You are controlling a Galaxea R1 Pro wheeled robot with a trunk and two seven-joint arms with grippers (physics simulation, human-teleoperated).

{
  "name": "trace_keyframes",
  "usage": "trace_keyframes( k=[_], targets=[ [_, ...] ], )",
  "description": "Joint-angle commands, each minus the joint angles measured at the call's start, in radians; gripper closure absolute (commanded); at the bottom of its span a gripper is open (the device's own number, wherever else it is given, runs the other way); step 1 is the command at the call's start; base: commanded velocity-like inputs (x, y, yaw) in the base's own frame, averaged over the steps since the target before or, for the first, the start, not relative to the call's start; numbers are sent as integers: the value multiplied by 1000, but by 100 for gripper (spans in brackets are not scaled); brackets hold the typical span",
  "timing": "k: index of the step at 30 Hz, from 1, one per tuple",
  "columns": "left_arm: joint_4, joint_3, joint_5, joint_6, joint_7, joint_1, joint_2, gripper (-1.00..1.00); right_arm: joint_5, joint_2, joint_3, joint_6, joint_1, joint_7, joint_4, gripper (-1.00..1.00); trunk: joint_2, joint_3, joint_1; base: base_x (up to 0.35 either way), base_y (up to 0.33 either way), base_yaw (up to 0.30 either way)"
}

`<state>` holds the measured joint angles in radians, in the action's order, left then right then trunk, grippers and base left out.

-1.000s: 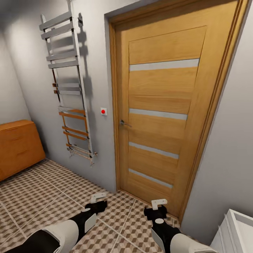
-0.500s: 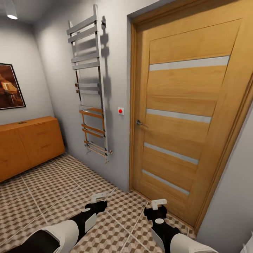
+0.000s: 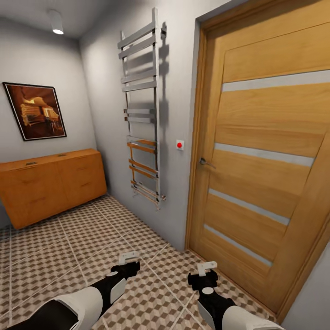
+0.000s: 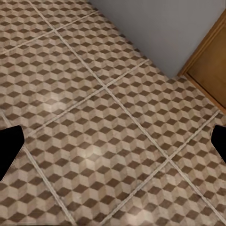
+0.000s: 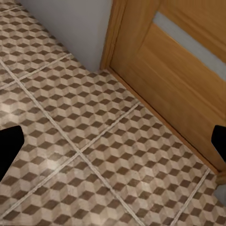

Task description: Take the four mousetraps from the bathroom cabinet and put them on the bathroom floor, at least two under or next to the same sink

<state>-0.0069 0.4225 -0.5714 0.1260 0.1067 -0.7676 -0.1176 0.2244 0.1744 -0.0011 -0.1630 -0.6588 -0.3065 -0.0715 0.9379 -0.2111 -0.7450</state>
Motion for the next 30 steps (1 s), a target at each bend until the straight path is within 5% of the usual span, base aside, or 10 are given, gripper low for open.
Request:
trace_keyframes(
  k=[1,30],
  targets=[
    [1,9,-7,3,4,-1,-1,-100,12,0,0,-2,-1,-5,2,-100,1,-1,0,0,0,300],
    [1,9,-7,3,4,-1,-2,-100,39,0,0,-4,-1,-5,6,-100,1,-1,0,0,0,300]
  ],
)
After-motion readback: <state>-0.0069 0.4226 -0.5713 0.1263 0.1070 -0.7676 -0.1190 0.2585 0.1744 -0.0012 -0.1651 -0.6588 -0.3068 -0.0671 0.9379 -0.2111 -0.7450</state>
